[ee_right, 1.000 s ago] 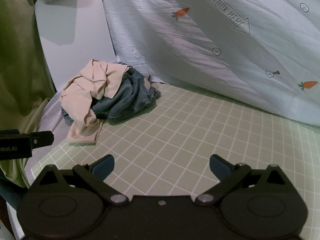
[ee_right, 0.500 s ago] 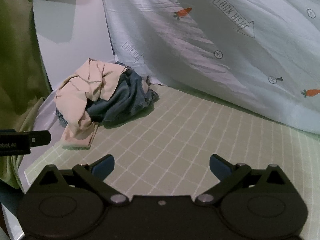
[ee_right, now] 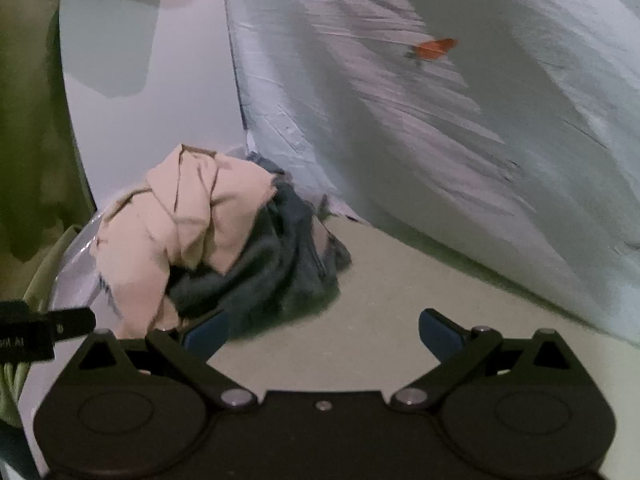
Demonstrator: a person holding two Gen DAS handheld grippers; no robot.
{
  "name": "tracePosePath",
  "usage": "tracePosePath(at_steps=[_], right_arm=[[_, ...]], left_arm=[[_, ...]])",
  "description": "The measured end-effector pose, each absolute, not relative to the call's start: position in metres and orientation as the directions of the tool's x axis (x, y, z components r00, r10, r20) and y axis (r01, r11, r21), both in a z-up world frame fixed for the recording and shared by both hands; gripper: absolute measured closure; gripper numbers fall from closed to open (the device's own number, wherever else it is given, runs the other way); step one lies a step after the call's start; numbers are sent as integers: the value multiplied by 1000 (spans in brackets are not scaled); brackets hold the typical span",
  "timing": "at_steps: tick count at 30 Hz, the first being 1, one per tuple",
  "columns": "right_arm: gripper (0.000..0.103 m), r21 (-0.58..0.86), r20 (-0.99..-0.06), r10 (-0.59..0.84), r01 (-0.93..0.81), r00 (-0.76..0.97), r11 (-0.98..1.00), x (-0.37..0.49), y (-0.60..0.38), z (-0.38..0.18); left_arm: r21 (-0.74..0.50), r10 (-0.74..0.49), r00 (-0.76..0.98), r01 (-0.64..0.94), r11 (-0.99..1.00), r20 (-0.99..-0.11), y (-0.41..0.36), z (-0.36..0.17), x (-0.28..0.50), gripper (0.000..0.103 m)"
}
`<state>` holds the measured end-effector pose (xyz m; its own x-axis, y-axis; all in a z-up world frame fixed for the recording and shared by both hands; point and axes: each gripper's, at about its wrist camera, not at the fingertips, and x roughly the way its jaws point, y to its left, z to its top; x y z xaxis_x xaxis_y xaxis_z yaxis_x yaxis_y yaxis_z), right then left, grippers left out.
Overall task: Fold clothes
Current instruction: 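Reach both grippers into the clothes pile and grasp the beige shirt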
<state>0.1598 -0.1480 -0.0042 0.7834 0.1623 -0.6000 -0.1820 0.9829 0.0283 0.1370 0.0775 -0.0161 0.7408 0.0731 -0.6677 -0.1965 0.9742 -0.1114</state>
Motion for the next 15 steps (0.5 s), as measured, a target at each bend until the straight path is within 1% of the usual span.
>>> tracePosePath(at_steps=[2,3,4,5,6,7,9,11,15], right_arm=[[3,29,-600,177,-200,780,979,185,-137,-6],[7,28,-600,184,-210,778,977,198,-130,-8],[10,26,-601,193,-222,775,975,212,-122,-11],[14,27,-601,203,-235,773,972,223,-116,-13],[18,29,-598,217,-249,772,968,234,-110,-15],[20,34,-598,231,-263,767,964,247,-103,-18],[27,43,-597,258,-292,759,956,270,-91,-22],[30,50,-593,277,-309,756,950,290,-80,-25],[30,47,-581,284,-316,763,948,327,-64,-34]], left_arm=[[-125,78,730,-219,968,-679,87,-22,158,2],[-137,74,725,-228,964,-685,92,-26,169,2],[-149,69,720,-234,961,-690,97,-30,180,5],[-162,60,716,-238,958,-695,101,-34,191,8],[-176,52,709,-244,954,-703,104,-38,202,12],[-190,43,704,-249,950,-709,107,-42,212,16],[-212,26,702,-250,945,-711,111,-48,230,21],[-222,16,698,-248,943,-715,111,-54,246,26],[-236,3,684,-256,937,-730,110,-64,270,33]])
